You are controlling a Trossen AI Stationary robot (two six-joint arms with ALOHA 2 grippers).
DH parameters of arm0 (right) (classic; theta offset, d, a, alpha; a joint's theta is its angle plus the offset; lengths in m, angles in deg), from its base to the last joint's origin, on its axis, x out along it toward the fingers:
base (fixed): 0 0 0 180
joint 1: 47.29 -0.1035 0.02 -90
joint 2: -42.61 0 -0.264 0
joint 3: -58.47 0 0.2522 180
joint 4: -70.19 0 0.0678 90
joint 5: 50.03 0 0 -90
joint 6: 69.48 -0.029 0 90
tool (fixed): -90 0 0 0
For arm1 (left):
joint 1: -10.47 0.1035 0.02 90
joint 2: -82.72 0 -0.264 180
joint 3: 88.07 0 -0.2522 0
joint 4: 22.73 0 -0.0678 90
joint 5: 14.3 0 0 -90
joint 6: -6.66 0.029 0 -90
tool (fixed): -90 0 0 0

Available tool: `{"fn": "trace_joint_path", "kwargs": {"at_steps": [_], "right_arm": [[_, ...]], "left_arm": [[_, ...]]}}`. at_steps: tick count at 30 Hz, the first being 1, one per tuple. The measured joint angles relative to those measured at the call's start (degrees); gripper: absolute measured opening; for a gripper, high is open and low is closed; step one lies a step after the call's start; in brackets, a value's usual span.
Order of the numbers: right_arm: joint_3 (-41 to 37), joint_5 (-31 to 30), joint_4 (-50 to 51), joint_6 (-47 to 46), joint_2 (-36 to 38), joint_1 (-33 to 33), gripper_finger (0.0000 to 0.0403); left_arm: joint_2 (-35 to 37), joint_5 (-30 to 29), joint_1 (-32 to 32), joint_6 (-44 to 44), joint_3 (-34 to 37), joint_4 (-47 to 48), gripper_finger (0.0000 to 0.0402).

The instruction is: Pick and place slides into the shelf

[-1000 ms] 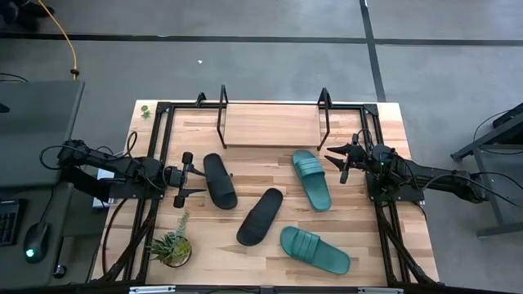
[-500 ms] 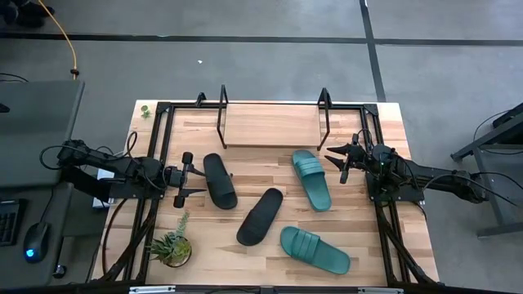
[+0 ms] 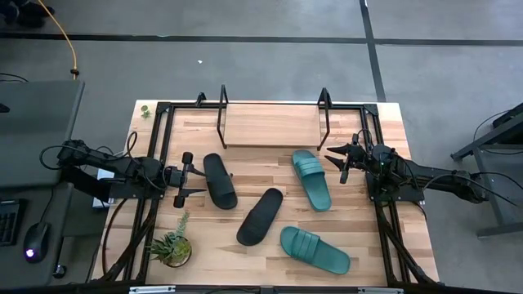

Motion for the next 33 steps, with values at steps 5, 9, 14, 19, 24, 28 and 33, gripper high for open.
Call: {"fn": "trace_joint_path", "kwargs": {"at_steps": [5,9,14,19,24,28,33], "right_arm": [[0.0,0.0,0.0,0.0,0.0,0.0,0.0128],[0.0,0.0,0.0,0.0,0.0,0.0,0.0128],[0.0,0.0,0.0,0.0,0.0,0.0,0.0128],[0.0,0.0,0.0,0.0,0.0,0.0,0.0128],[0.0,0.0,0.0,0.0,0.0,0.0,0.0128],[0.0,0.0,0.0,0.0,0.0,0.0,0.0128],[0.0,0.0,0.0,0.0,0.0,0.0,0.0128]], "left_arm": [[0.0,0.0,0.0,0.4,0.0,-0.7,0.0207],[0.0,0.0,0.0,3.1,0.0,-1.1,0.0207],[0.0,0.0,0.0,3.1,0.0,-3.7,0.0207],[0.0,0.0,0.0,5.0,0.0,-7.7,0.0207],[0.0,-1.0,0.0,9.9,0.0,-11.9,0.0207],[0.0,-1.1,0.0,8.6,0.0,-13.6,0.0207],[0.0,-2.4,0.0,8.0,0.0,-16.1,0.0207]]}}
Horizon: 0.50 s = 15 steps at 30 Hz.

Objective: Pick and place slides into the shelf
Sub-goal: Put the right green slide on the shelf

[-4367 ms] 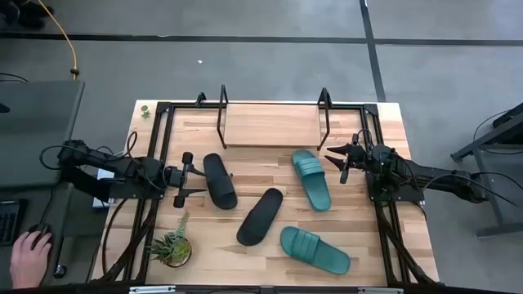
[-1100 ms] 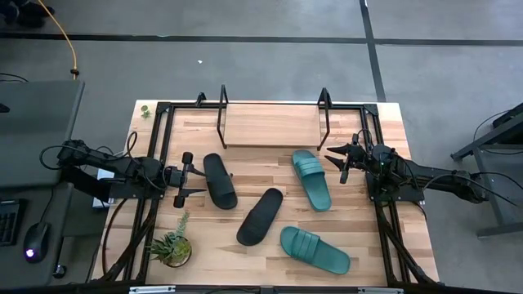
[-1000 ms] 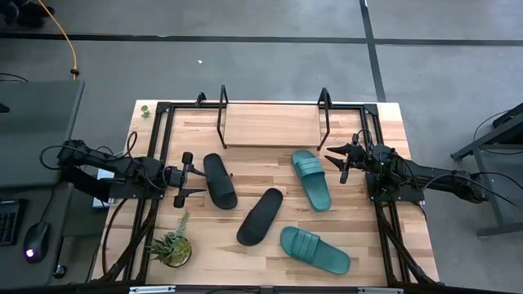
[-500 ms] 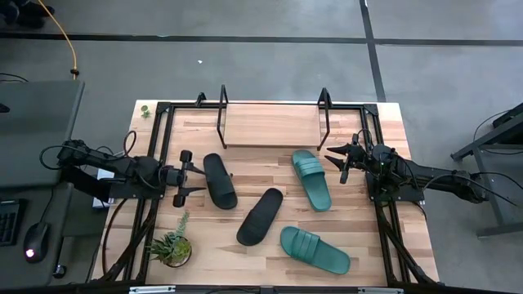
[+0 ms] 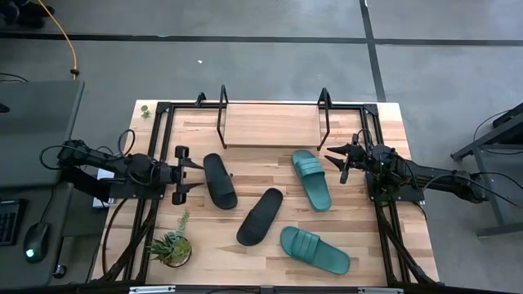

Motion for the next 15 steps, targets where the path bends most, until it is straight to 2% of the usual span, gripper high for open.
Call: {"fn": "trace_joint_path", "kwargs": {"at_steps": [8,12,15], "right_arm": [[0.0,-0.3,0.0,0.0,0.0,0.0,0.0128],[0.0,0.0,-0.1,0.0,0.0,0.0,0.0128],[0.0,0.0,-0.1,0.0,0.0,0.0,0.0128]], "left_arm": [[0.0,-0.1,0.0,-3.9,0.0,-4.0,0.0207],[0.0,-0.4,0.0,-2.5,0.0,-3.8,0.0207],[0.0,-2.8,0.0,-2.0,0.0,-4.1,0.0207]]}}
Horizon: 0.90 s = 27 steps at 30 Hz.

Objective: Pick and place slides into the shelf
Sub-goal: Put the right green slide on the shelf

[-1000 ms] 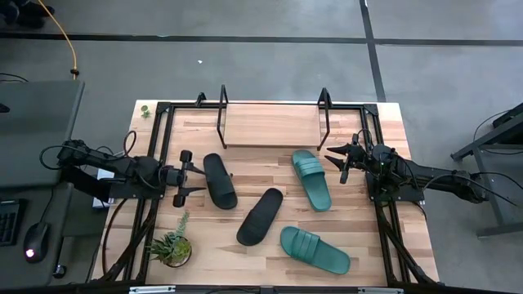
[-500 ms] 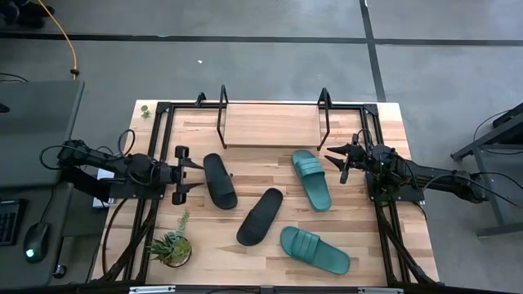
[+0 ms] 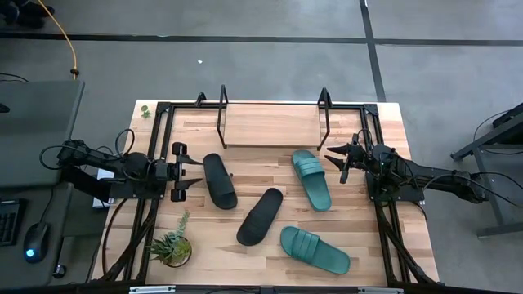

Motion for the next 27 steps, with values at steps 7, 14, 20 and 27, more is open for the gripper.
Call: {"fn": "trace_joint_path", "kwargs": {"at_steps": [7,14,20,27], "right_arm": [[0.0,1.0,0.0,-2.0,0.0,0.0,0.0128],[2.5,4.2,-1.1,-2.1,-0.1,0.0,0.0128],[10.4,6.0,3.0,-2.0,0.0,0.0,0.0128],[17.0,6.2,10.3,-2.9,-0.1,-2.2,0.0128]], "left_arm": [[0.0,0.1,0.0,-1.2,0.0,-0.9,0.0207],[-0.1,-0.7,0.0,-3.1,-0.2,-3.5,0.0207],[-0.2,-3.8,0.0,-7.9,-6.3,1.0,0.0207],[-0.6,-6.2,0.0,-23.9,-15.8,14.5,0.0207]]}}
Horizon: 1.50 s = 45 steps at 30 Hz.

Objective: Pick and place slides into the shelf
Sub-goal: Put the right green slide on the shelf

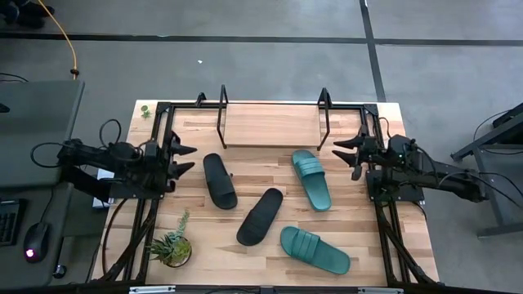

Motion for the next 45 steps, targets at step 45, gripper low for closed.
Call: {"fn": "trace_joint_path", "kwargs": {"at_steps": [45], "right_arm": [[30.1,-68.5,23.4,0.3,-57.9,-48.1,0.0151]], "left_arm": [[-1.4,-6.3,0.0,-6.1,-1.9,0.9,0.0207]]}}
